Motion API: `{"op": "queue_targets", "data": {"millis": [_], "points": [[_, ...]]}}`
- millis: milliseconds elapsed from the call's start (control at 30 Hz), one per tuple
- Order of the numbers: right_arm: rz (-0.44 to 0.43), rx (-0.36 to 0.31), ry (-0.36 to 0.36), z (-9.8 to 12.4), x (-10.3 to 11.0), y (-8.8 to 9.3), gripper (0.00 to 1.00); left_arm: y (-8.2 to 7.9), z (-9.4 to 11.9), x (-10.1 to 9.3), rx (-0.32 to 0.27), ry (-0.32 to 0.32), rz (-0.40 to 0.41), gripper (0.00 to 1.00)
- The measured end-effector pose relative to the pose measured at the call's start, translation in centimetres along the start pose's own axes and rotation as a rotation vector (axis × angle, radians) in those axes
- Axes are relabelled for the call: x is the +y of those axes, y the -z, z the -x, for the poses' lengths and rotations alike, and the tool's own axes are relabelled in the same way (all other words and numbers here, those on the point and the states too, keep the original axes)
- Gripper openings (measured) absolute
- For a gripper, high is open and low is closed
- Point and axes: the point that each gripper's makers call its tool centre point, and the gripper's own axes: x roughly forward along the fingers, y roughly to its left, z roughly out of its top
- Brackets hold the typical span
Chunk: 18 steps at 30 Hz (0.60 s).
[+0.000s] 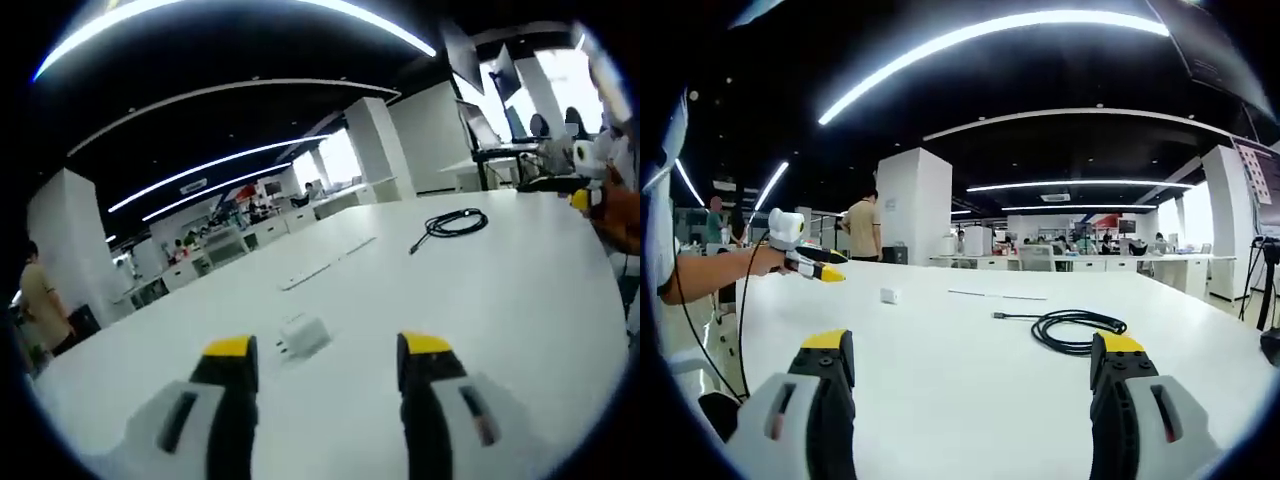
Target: Plug the desk Type‑C cable into the charger adapter.
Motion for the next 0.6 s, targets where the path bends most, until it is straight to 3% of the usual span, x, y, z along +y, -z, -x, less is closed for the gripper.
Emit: {"op": "queue_targets", "data": {"millis": [167,333,600], "points": [[-0.006,0.004,0.0,-0.1,-0.1,0.1,1.0,0.0,-1.9,1.1,0.031,0.032,-0.044,0.51],[-0.01,0.012,-0.006,-0.2,0.0,0.4,0.99,1.0,-3.8,2.1,0.078,0.065,-0.084,0.46],[-0.022,0.026,-0.01,-0.6,0.0,1.1,0.98,1.4,-6.9,2.9,0.129,0.109,-0.101,0.39]]}}
